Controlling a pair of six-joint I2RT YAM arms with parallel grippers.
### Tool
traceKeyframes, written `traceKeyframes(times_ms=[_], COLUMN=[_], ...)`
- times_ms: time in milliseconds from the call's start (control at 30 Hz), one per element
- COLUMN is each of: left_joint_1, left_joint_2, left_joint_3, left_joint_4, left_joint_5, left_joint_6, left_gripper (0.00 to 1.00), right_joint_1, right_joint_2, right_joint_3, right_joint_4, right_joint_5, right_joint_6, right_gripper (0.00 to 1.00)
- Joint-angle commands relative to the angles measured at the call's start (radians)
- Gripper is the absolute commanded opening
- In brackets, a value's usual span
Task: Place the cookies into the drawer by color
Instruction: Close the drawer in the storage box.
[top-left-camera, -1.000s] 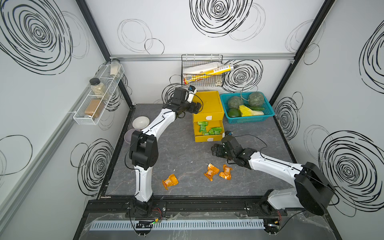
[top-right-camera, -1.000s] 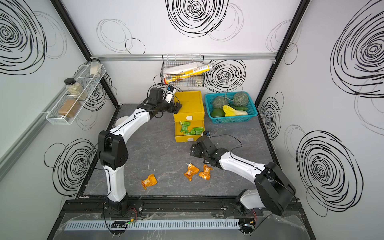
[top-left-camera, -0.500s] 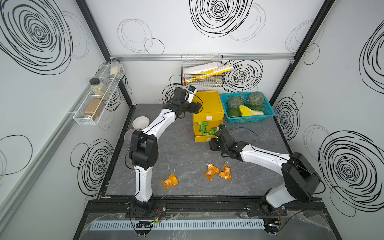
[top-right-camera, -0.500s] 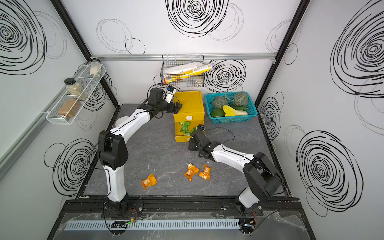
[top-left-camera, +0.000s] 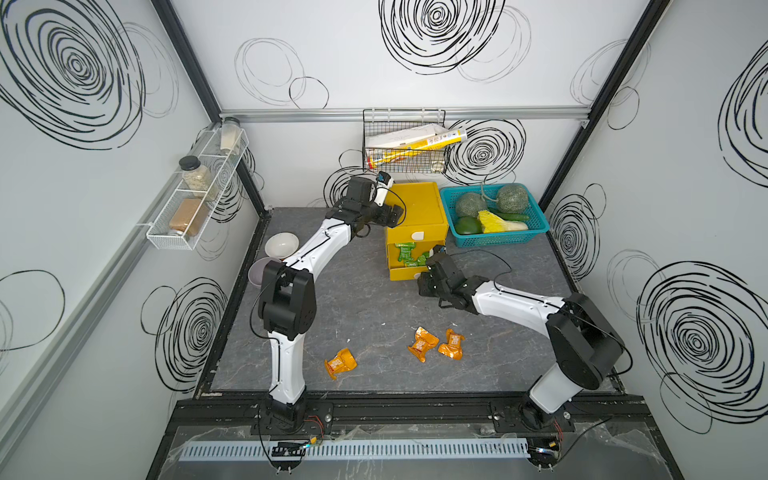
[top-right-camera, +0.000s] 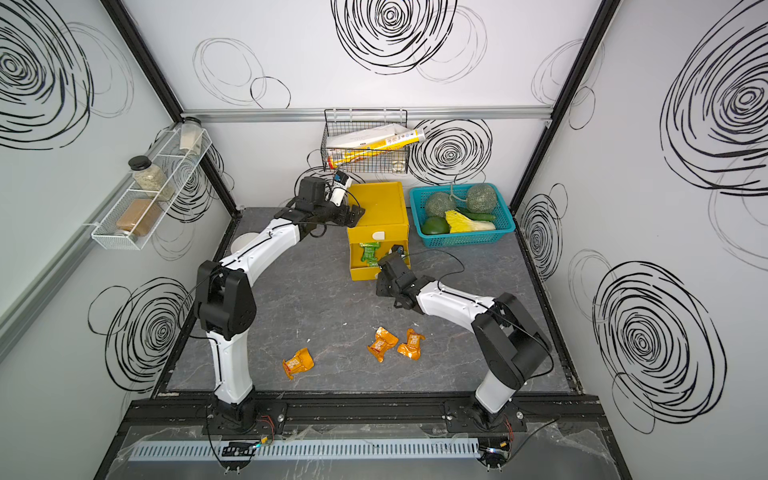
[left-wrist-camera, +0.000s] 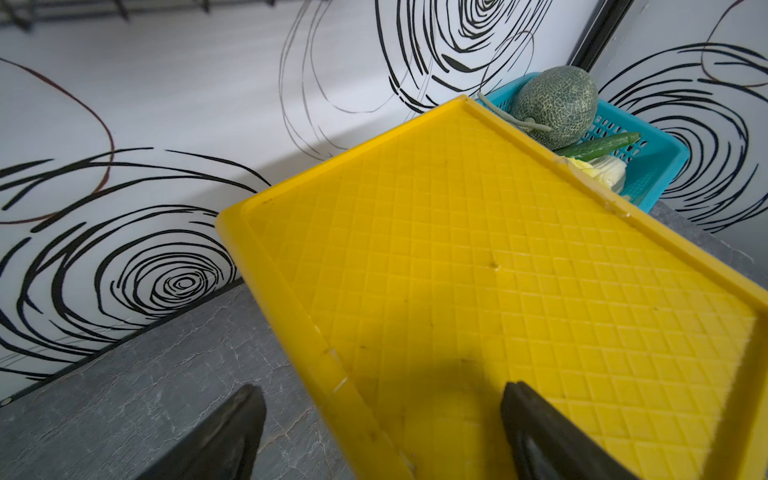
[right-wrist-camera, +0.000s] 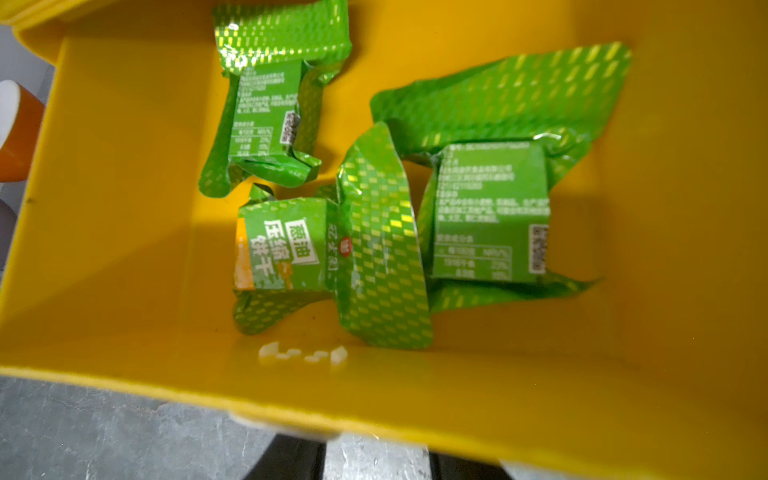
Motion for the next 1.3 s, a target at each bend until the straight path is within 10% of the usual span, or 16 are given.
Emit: traceKeyframes(times_ms=[0,600,1267], left_joint_1=[0.015,0.024,0.033], left_joint_2=[0.003,-0.007,-0.007], left_joint_3=[-0.036,-0.039,-0.033], left_joint_4=[-0.078,-0.070,-0.075], left_joint_5=[-0.014,0.005,0.014], left_joint_6=[0.010,0.006,0.005], left_gripper=[0.95,0.95,0.94], right_joint_1=[-0.010,-0.030,-0.042], right_joint_2=[0.032,0.078,0.171], right_joint_3=[0.055,0.042,-0.005], right_joint_4=[0.040,0.300,0.575], right_joint_5=[0.010,0.087,0.113], right_joint_6=[-0.039,-0.038,-0.133], right_gripper=[0.41,0.21,0.21])
